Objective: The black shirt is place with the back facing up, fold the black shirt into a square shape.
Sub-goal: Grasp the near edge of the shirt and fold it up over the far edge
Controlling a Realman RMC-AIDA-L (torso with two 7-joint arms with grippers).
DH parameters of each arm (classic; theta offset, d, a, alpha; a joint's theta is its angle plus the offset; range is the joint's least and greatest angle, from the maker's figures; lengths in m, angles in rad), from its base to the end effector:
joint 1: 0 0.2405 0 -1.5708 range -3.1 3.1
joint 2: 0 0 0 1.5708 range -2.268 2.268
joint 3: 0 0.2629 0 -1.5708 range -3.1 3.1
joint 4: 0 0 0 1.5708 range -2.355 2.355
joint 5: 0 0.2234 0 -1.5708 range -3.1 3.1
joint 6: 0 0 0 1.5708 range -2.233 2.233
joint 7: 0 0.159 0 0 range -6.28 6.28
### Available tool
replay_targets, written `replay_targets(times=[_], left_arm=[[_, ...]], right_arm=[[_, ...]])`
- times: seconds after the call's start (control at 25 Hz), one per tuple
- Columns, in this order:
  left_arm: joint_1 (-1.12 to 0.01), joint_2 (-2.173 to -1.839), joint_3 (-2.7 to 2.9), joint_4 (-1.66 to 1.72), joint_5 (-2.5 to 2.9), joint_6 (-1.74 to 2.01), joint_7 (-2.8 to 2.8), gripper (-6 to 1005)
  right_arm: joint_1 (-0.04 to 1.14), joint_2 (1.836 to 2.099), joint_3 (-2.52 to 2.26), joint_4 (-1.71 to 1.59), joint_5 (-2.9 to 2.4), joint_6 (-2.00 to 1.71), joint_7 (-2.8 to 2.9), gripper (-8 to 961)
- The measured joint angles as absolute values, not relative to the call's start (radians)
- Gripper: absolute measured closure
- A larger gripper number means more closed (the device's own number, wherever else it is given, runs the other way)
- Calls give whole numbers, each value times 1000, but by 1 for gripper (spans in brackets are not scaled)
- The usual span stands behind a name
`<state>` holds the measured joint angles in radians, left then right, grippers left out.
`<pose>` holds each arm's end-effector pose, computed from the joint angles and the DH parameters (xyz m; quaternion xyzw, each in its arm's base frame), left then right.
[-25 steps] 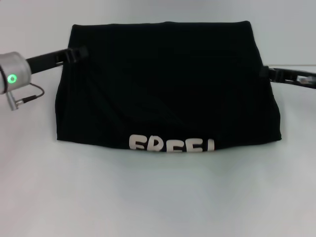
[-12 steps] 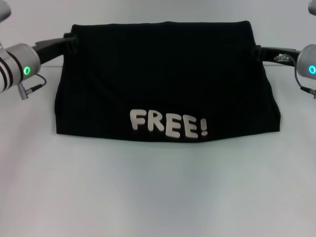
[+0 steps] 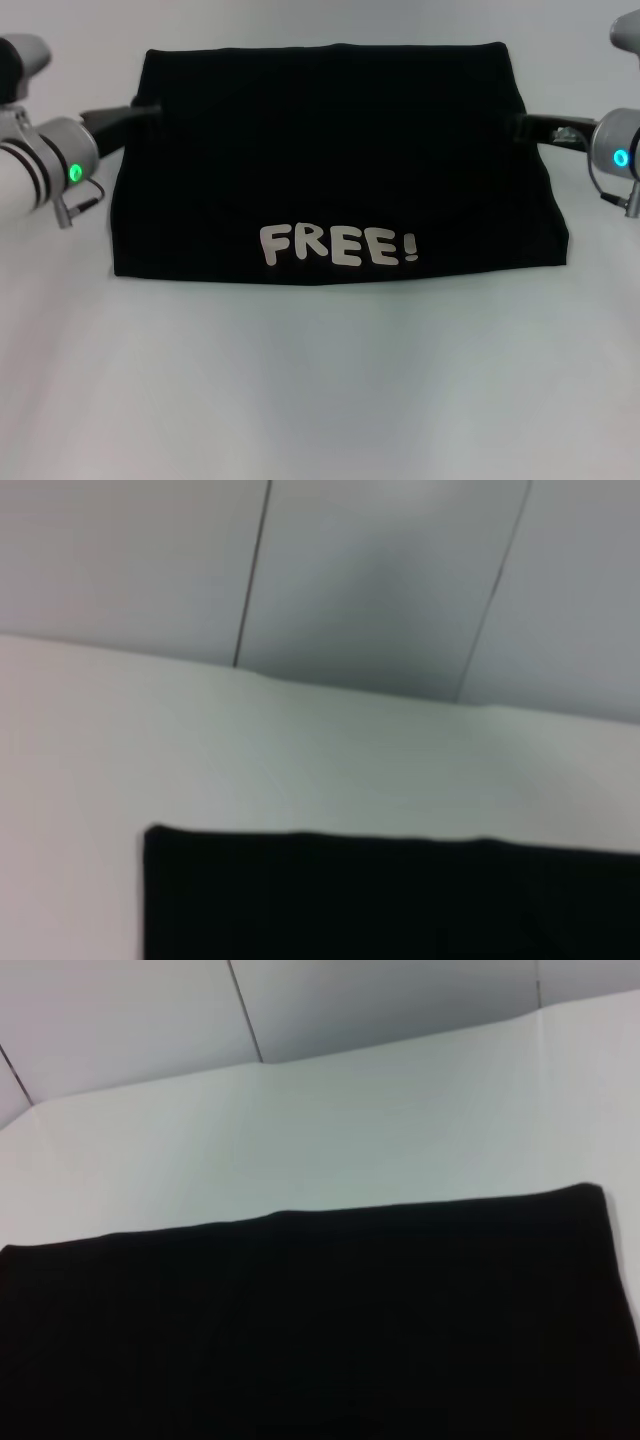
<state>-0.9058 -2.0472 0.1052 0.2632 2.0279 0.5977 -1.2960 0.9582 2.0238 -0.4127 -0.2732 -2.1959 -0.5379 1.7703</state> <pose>-0.2832 0.4998 -0.0015 -0.7488 -0.4143 -0.2203 0.4681 0.2606 0.5117 -0.0135 -0.7687 0.4540 0.1678 0.4181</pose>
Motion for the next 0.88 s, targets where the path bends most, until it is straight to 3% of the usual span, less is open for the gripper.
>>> replay_targets(times=[0.28, 0.56, 0.76, 0.88], left_arm=[[-904, -2080, 107, 255, 2032, 579, -1249, 967], [-905, -2087, 137, 255, 2034, 578, -1248, 955], [-905, -2093, 198, 255, 2034, 578, -1250, 898], [-905, -2101, 230, 258, 2034, 565, -1250, 807]], right_arm=[[953, 2054, -407, -276, -2196, -498, 1770, 881], [948, 2062, -417, -281, -2184, -503, 1770, 859], [944, 2082, -424, -317, -2183, -499, 1769, 692], [938, 2091, -423, -343, -2160, -492, 1769, 609]])
